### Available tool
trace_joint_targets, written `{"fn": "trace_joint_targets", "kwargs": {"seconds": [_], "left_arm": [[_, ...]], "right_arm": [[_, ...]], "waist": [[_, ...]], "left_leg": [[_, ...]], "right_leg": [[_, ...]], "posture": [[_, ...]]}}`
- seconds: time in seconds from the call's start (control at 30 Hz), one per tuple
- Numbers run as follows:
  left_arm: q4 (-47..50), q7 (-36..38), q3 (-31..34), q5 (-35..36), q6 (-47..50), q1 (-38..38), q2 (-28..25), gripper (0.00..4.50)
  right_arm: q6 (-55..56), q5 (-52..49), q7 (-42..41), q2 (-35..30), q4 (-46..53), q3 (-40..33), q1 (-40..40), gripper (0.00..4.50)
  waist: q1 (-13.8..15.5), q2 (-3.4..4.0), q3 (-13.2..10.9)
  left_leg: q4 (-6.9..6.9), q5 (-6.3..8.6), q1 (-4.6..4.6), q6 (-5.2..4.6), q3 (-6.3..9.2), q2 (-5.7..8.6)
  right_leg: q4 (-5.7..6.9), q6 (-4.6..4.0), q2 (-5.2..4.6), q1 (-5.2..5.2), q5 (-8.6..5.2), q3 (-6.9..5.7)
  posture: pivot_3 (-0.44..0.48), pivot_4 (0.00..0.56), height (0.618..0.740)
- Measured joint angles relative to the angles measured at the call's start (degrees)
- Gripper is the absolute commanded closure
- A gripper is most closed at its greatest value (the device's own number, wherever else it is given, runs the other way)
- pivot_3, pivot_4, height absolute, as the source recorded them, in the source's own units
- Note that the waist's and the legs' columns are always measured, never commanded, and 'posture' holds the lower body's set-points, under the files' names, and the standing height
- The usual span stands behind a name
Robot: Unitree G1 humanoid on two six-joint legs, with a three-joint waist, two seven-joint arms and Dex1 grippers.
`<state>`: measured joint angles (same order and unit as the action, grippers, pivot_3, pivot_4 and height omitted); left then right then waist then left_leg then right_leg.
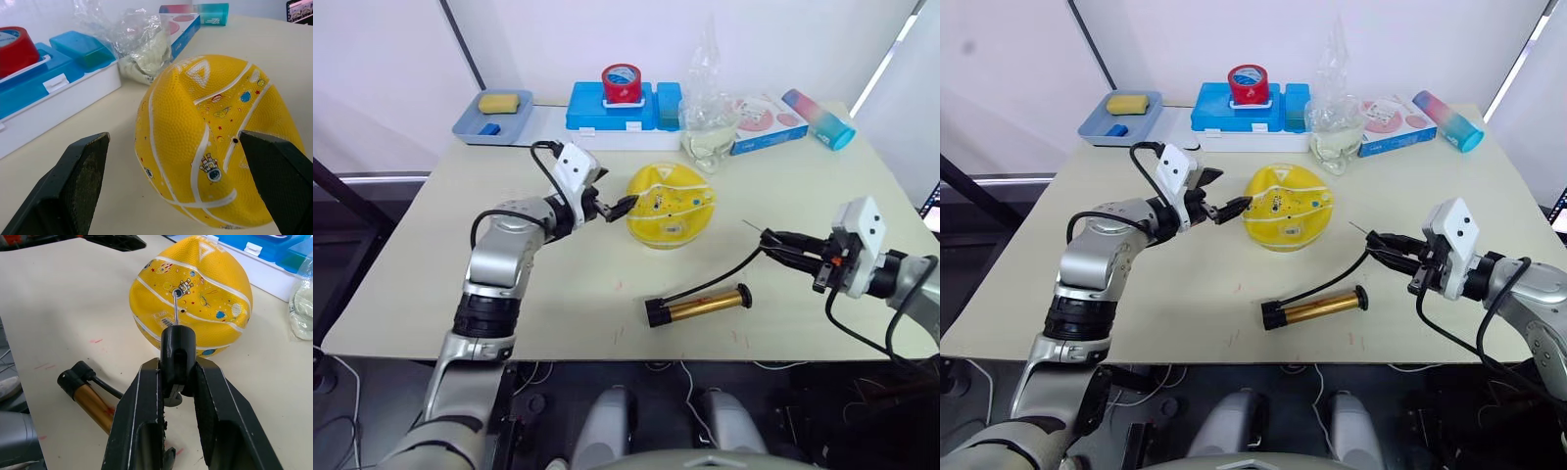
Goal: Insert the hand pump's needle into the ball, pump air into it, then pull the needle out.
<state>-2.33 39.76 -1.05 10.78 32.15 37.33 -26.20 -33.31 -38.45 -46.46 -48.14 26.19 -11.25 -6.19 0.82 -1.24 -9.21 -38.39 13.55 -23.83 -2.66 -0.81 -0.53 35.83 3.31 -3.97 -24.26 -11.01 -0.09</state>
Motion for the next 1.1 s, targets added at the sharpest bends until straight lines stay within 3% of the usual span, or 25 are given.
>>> {"fn": "trace_joint_targets", "kwargs": {"seconds": [0.37, 0.47, 0.6, 0.73, 1.1], "left_arm": [[-7.50, -1.58, -1.41, 0.02, 4.04, 5.10, 4.05, 0.03], [-8.94, -3.26, -1.42, -0.47, 4.17, 5.46, 4.76, 0.79], [-10.08, -4.81, -1.60, -0.78, 3.93, 5.50, 5.90, 2.80], [-10.41, -6.57, -1.70, -1.45, 3.65, 5.36, 7.17, 4.29], [-10.18, -9.96, -1.44, -2.57, -2.23, 2.45, 9.79, 4.40]], "right_arm": [[-1.63, -0.19, 0.43, 0.10, 0.03, -0.08, -1.19, 4.18], [-2.52, -0.73, 0.93, 0.28, 0.22, -0.09, -1.25, 4.18], [-4.08, -1.79, 2.36, 1.14, 0.30, -0.09, -2.48, 4.18], [-6.78, -2.93, 3.58, 1.18, 0.87, -0.08, -3.92, 4.18], [-22.23, -5.64, 7.22, -1.85, 1.69, 4.91, -15.87, 4.18]], "waist": [[-0.02, -0.07, -0.05], [-0.02, -0.07, -0.05], [-0.02, -0.07, -0.05], [0.00, -0.07, -0.05], [0.09, -0.07, -0.06]], "left_leg": [[0.00, 0.00, -0.02, 0.00, 0.00, 0.04], [0.00, 0.00, -0.01, 0.00, 0.01, 0.04], [0.00, 0.00, 0.00, 0.00, 0.03, 0.02], [0.00, 0.00, -0.01, 0.00, 0.03, 0.02], [-0.01, 0.00, -0.02, 0.00, 0.09, 0.00]], "right_leg": [[0.00, -0.01, 0.00, 0.00, 0.02, 0.00], [0.00, -0.01, -0.01, 0.00, 0.02, 0.01], [0.00, -0.02, -0.01, 0.00, 0.03, 0.01], [0.01, -0.07, -0.02, 0.00, 0.06, 0.01], [0.01, -0.22, -0.07, 0.00, 0.15, 0.01]], "posture": [[0.000, 0.150, 0.739], [0.000, 0.150, 0.739], [0.000, 0.150, 0.739], [0.000, 0.150, 0.739], [0.000, 0.150, 0.739]]}}
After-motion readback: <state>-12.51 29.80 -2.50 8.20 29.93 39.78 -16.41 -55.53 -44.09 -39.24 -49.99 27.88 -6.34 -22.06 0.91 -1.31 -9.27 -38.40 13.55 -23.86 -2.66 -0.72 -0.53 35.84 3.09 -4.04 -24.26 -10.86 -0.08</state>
